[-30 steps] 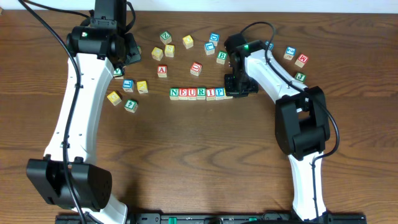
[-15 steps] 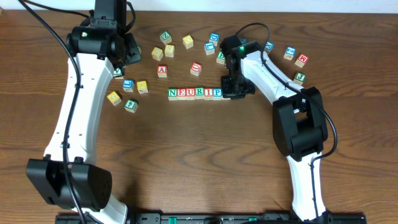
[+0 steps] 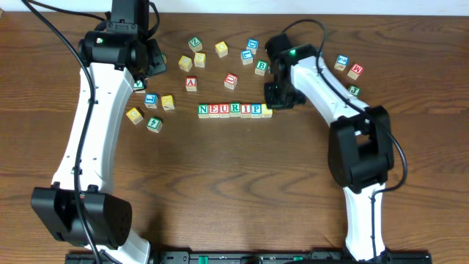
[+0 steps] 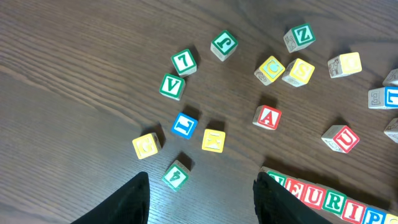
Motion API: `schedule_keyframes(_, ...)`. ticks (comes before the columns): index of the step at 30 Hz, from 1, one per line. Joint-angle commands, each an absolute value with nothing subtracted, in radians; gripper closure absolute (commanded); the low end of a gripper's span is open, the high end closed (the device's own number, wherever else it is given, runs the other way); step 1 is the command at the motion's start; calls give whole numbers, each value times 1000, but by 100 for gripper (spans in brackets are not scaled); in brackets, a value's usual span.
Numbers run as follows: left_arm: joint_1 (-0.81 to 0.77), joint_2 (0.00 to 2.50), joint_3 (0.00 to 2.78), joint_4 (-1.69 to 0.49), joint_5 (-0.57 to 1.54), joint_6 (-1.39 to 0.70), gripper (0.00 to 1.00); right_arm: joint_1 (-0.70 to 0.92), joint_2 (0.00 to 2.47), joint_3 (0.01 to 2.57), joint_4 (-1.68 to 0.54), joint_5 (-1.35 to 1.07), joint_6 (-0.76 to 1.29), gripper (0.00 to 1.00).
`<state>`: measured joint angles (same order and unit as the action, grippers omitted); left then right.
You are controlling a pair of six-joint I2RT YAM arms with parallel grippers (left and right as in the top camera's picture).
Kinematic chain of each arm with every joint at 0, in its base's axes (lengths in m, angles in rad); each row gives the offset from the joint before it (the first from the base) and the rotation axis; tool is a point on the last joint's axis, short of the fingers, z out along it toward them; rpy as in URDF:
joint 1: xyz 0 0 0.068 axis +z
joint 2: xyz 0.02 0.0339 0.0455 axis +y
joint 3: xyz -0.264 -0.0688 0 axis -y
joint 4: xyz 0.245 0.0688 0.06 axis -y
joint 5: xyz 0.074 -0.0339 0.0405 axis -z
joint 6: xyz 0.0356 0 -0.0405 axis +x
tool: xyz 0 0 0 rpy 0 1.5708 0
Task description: Spell out NEURIPS
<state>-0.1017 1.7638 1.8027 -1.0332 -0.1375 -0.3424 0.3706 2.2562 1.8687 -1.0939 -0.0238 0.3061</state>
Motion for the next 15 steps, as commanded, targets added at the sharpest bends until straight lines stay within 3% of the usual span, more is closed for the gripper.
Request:
schedule_keyframes(1, -100, 1773, 1790, -1035, -151, -337, 47, 363, 2191, 1921, -1078, -8, 286, 98)
schedule_keyframes(15, -23, 1773, 1790, -1020, -152, -263, 47, 506, 2196, 1924, -708, -152, 292, 97)
